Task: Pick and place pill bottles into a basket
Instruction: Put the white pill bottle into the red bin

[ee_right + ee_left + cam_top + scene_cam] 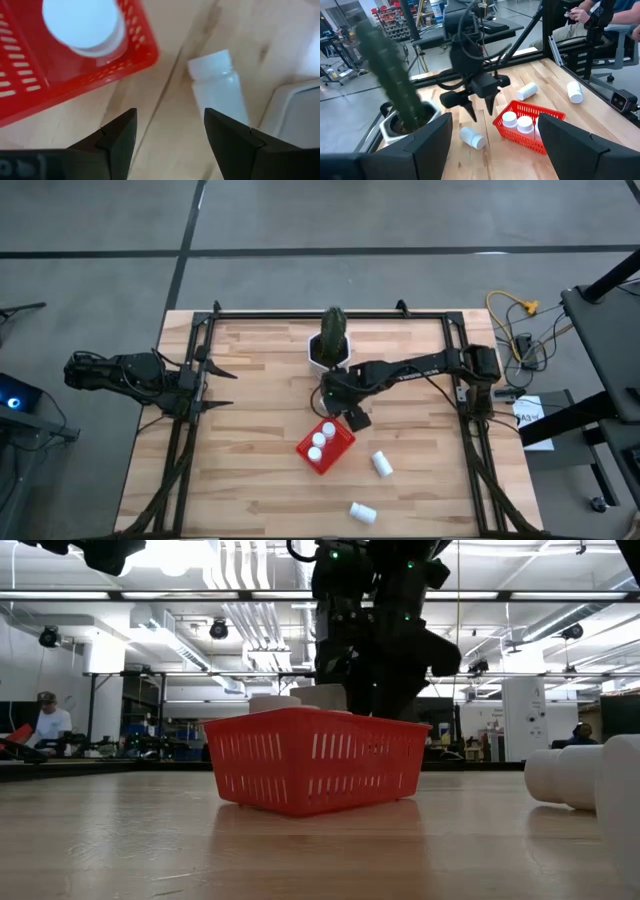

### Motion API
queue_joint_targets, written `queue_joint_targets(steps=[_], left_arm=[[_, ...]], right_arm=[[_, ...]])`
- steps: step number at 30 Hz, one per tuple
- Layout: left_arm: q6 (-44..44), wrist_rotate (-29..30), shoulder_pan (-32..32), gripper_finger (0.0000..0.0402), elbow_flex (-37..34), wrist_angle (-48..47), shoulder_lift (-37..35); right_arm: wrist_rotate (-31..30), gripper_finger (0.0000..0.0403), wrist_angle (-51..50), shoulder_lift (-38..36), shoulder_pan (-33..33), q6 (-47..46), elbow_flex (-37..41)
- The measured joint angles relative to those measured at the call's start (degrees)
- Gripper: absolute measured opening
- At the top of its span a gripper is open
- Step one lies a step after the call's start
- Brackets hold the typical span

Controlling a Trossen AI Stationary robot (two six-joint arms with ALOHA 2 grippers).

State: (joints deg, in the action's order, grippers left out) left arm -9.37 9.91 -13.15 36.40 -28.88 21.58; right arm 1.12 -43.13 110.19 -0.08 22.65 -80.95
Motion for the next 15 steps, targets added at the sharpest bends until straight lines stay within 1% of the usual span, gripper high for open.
queue_joint_targets(steps=[1, 5, 15], left_arm=[[-0.02, 0.0, 0.02, 0.0277, 0.0, 0.0, 0.0], [-0.07, -0.01, 0.01, 0.0277, 0.0, 0.0, -0.06], [0.0, -0.02, 0.01, 0.0277, 0.07, -0.06, -0.13]], right_arm=[[-0.4, 0.0219, 0.09, -0.21, 0.28, 0.09, -0.01], [-5.1, 0.0219, 0.64, -1.59, 0.34, 1.33, -0.81], [-5.31, 0.0219, -1.58, -1.49, 0.54, 1.76, -2.84]])
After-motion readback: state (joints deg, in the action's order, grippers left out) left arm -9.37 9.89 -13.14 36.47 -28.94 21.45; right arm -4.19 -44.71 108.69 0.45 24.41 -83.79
